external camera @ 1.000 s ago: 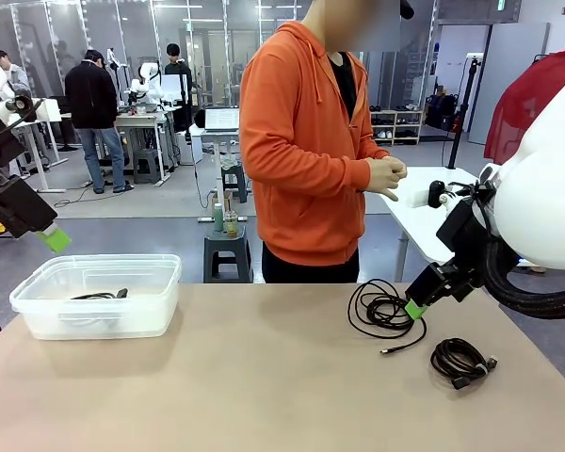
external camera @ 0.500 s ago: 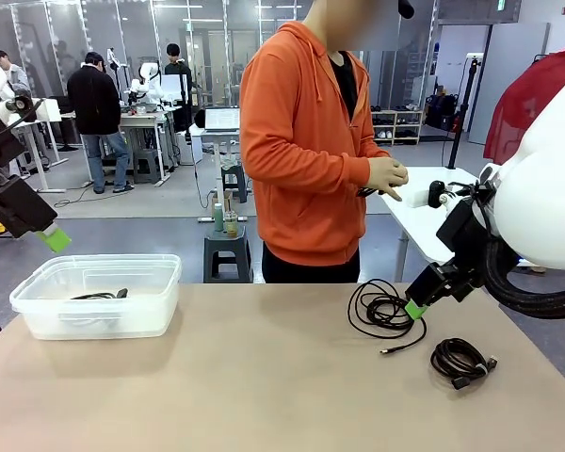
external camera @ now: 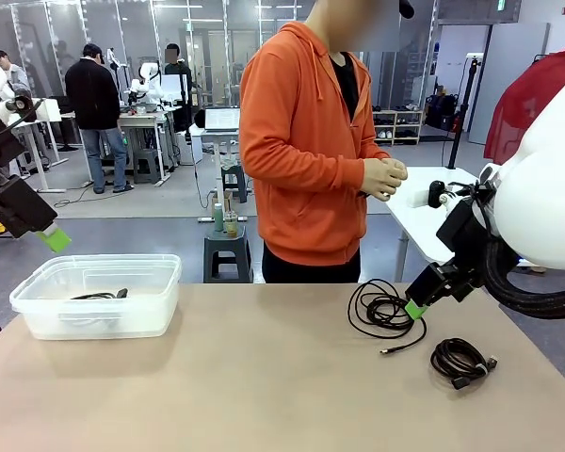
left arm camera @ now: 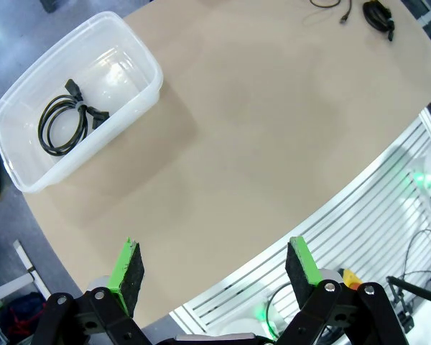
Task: Organize and store the cables.
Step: Place the Power Cable into the Organizing box.
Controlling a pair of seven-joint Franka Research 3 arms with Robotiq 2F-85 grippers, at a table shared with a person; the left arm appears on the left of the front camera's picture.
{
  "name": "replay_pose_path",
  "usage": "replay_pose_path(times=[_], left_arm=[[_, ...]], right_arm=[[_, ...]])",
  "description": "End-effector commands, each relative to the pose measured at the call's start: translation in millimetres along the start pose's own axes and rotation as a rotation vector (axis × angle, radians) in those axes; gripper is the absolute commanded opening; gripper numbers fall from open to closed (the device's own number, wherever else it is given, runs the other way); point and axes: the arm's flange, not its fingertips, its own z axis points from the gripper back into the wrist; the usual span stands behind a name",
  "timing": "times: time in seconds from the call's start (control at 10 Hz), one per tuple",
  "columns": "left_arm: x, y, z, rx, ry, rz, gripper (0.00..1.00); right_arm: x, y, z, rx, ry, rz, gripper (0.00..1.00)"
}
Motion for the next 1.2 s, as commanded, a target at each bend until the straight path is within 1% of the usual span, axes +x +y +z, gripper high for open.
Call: replay_pose_path(times=[0.0,1.1], left_arm=[[0.4,-2.9,3.8,0.001,0.007,0.007,1.00],[0.4,-2.9,3.8,0.001,0.007,0.007,1.00]], right_arm=[[-1.3,-0.9,-0.1,-0.006,0.005,-0.008,1.00],[-1.3,-0.9,-0.1,-0.006,0.005,-0.008,1.00]])
